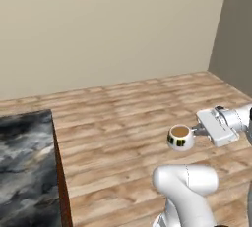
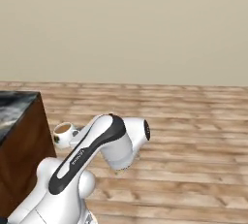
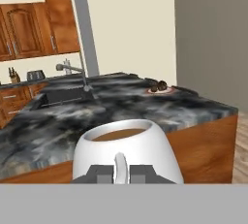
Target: Pick up the brewed coffee from the coffee machine and place it next to the breakfast plate on the dining counter.
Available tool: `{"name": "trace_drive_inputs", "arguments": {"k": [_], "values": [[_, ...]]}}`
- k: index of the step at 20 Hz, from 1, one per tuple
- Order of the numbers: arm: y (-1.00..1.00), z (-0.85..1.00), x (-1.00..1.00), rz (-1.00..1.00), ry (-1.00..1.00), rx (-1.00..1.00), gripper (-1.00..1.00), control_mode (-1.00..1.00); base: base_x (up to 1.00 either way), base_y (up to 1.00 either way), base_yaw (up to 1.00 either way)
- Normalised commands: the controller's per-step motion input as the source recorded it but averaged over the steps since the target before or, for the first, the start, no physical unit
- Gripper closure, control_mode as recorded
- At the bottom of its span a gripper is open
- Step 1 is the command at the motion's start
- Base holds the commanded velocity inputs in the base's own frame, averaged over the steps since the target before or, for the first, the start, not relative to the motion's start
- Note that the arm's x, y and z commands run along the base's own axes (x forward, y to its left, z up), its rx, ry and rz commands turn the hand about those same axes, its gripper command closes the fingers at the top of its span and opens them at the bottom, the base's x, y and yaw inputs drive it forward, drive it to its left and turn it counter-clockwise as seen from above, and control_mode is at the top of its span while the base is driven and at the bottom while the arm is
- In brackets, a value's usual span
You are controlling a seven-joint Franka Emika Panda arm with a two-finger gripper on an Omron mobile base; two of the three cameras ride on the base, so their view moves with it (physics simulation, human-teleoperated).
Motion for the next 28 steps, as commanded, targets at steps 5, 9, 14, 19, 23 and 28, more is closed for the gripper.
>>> {"name": "trace_drive_inputs", "arguments": {"k": [5,9,14,19,23,28], "values": [[0.00,0.00,0.00,0.00,0.00,0.00,1.00,1.00,1.00,-0.42,0.46],[0.00,0.00,0.00,0.00,0.00,0.00,1.00,1.00,1.00,-0.46,0.46],[0.00,0.00,0.00,0.00,0.00,0.00,1.00,1.00,1.00,-0.43,0.47],[0.00,0.00,0.00,0.00,0.00,0.00,1.00,1.00,1.00,-0.38,0.50],[0.00,0.00,0.00,0.00,0.00,0.00,1.00,1.00,1.00,-0.36,0.53],[0.00,0.00,0.00,0.00,0.00,0.00,1.00,1.00,1.00,-0.36,0.53]]}}
